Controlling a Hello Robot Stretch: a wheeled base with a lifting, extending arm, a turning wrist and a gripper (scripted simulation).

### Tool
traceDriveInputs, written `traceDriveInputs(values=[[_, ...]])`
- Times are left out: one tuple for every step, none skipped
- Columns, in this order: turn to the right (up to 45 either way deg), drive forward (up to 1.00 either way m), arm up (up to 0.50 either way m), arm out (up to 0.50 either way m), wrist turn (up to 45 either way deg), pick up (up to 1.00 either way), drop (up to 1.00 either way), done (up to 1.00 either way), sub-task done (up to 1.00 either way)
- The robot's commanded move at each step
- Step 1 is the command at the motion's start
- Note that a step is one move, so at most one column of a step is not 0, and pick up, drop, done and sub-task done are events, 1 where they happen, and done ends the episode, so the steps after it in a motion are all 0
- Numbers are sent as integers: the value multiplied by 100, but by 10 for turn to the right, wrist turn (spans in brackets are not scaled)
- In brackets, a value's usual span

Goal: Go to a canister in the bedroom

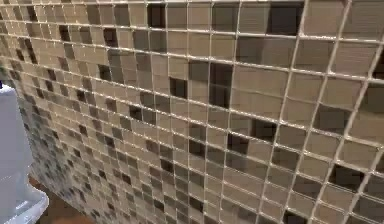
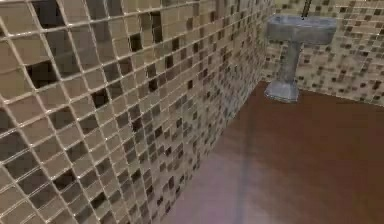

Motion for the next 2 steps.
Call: traceDriveInputs(values=[[-450,0,0,0,0,0,0,0,0],[-450,0,0,0,0,0,0,0,0]])
